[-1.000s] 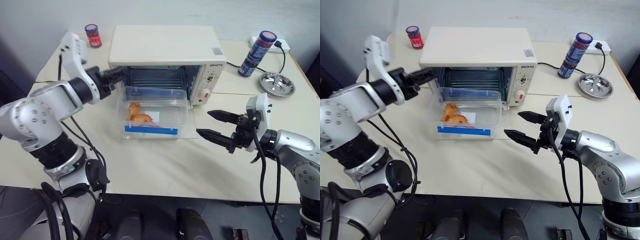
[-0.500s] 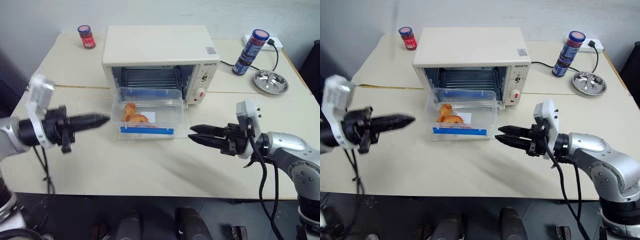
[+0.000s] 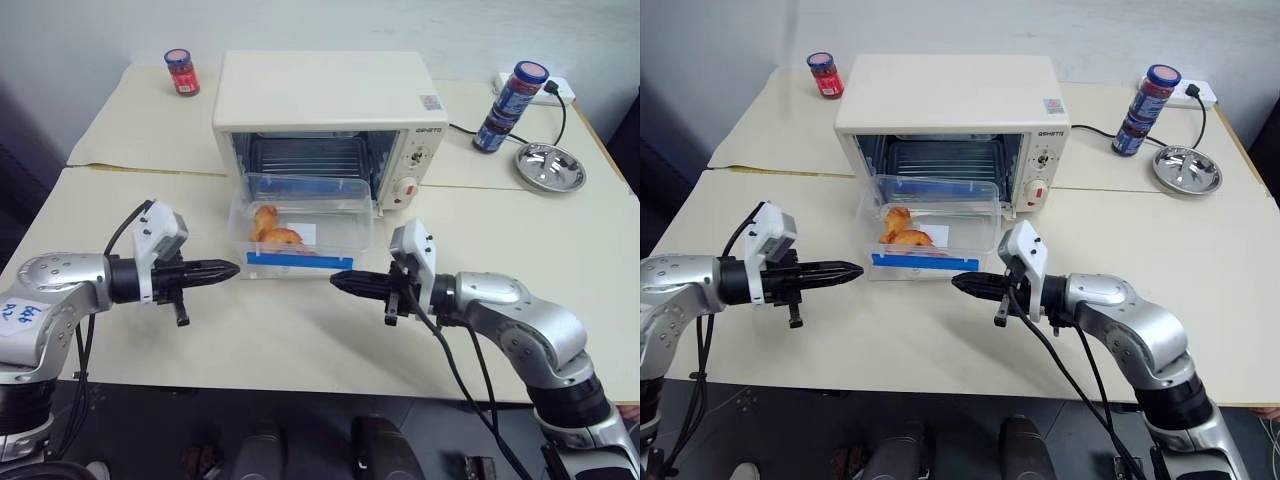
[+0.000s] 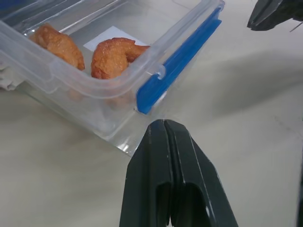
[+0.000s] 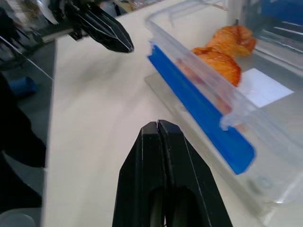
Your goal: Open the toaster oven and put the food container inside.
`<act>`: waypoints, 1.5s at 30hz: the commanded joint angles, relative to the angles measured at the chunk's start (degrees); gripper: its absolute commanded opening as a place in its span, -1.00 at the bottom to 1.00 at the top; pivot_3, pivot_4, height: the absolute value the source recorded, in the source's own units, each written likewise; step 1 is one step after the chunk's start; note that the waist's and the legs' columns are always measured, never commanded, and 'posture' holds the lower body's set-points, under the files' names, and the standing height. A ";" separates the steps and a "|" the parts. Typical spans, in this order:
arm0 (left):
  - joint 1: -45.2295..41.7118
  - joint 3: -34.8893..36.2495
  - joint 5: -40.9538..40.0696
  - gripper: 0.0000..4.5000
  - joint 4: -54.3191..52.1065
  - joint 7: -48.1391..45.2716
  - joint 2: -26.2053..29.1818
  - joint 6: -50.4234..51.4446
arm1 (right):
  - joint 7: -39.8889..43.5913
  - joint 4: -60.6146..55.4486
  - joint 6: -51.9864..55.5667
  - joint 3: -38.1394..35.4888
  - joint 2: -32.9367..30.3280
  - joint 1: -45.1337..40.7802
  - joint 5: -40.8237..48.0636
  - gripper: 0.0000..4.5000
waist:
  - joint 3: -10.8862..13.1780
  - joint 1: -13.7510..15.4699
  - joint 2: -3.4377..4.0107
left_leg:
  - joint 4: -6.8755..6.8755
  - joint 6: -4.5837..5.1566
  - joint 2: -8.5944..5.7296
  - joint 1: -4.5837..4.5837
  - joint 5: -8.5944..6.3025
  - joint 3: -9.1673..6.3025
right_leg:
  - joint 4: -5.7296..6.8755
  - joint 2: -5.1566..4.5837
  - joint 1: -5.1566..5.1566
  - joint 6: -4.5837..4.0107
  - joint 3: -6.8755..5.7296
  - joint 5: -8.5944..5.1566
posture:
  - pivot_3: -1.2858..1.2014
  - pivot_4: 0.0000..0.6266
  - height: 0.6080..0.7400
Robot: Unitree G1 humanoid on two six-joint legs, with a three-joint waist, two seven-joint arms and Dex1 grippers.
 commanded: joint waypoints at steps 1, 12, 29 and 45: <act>-4.02 -2.94 3.17 -1.00 3.98 2.56 -2.76 -4.07 | -0.49 5.56 -5.64 1.42 2.33 -4.00 -6.09 -0.99 | 0.00 -0.16 0.00 | 0.03 0.00 -0.01 0.00 0.00 0.02 | 0.03 0.01 0.00 0.00 0.00 0.00 | 0.03 -0.52 1.00; -22.90 -2.05 12.65 -1.00 23.88 22.54 -16.48 -12.37 | -10.81 30.28 -22.66 -2.74 15.24 -18.67 -18.85 -0.99 | 0.00 -0.82 -0.01 | 0.08 -0.12 0.04 -0.17 0.07 0.20 | 0.50 0.03 -0.62 0.00 -0.05 0.00 | 0.03 -0.52 1.00; -9.78 16.23 -17.90 -1.00 -2.55 8.03 -2.83 13.25 | -0.90 4.92 -4.49 -13.42 4.15 -2.71 -2.54 -0.99 | 0.00 -3.08 0.00 | 0.01 -0.07 0.09 -0.21 0.05 0.12 | 0.55 -0.71 -0.60 -0.02 -1.29 0.01 | 0.03 -0.52 1.00; -1.44 20.33 -23.48 0.74 -4.57 -9.75 18.73 11.82 | -3.03 -1.21 -6.43 -11.11 -2.06 19.03 -8.28 -1.00 | 0.00 -0.23 0.00 | 0.02 0.07 -0.18 0.08 -0.02 0.39 | 0.34 -0.66 -0.33 -0.04 -1.06 -0.01 | 0.03 -0.52 1.00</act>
